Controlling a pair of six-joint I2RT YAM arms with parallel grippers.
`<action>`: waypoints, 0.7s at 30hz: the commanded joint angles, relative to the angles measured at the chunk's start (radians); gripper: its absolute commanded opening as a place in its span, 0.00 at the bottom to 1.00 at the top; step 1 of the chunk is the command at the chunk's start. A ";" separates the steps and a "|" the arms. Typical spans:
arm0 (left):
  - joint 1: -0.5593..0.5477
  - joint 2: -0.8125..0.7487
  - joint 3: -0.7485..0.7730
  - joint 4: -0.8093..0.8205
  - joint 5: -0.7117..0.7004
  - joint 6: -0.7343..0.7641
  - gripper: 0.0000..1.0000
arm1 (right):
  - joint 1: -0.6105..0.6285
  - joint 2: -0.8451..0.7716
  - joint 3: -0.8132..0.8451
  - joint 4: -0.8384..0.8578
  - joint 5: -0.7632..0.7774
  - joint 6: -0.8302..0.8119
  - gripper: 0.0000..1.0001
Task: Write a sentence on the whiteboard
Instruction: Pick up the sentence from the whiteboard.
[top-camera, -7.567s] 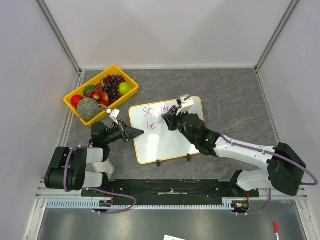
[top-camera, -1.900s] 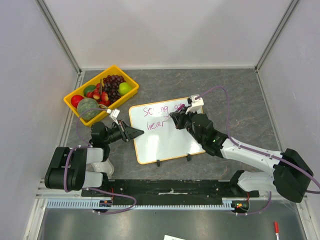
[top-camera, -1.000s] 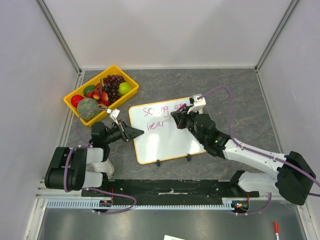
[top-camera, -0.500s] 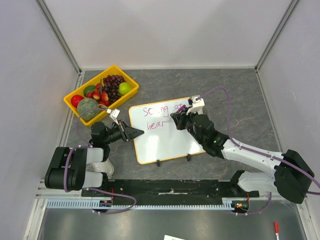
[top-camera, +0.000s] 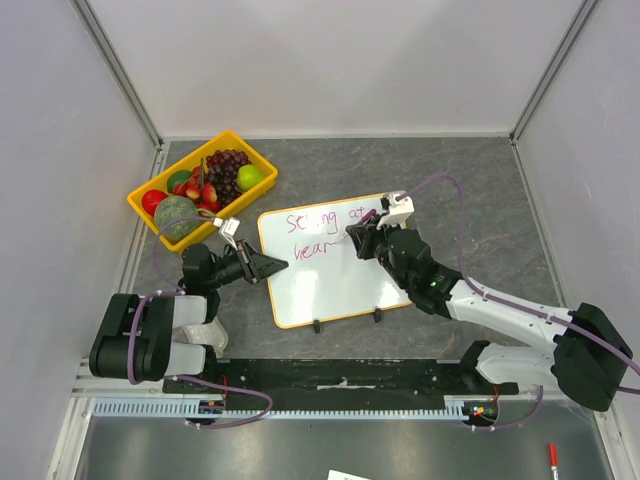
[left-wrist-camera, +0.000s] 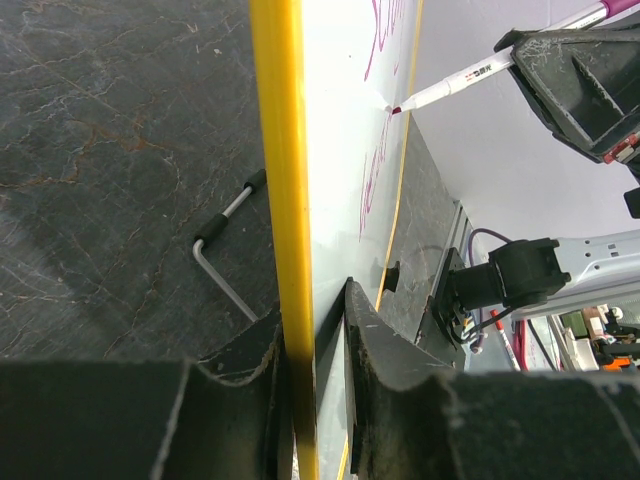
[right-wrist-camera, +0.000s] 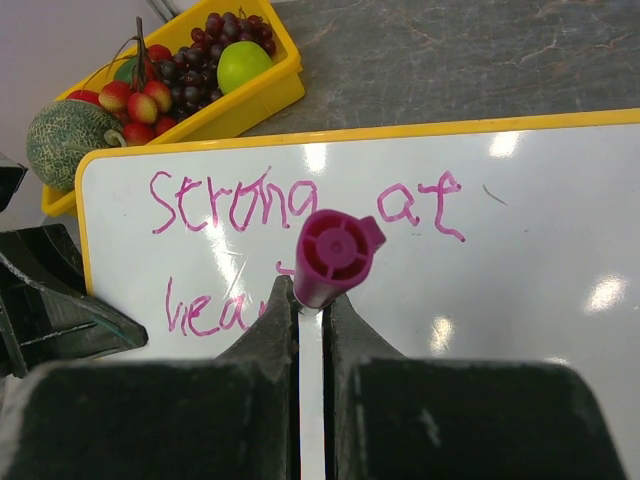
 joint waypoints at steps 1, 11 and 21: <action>-0.004 0.013 0.015 -0.012 -0.027 0.084 0.02 | -0.014 -0.029 -0.014 -0.026 0.050 -0.010 0.00; -0.004 0.016 0.015 -0.010 -0.025 0.084 0.02 | -0.016 -0.061 0.011 -0.006 0.007 -0.001 0.00; -0.004 0.015 0.015 -0.010 -0.024 0.084 0.02 | -0.016 -0.009 0.066 0.014 0.007 -0.007 0.00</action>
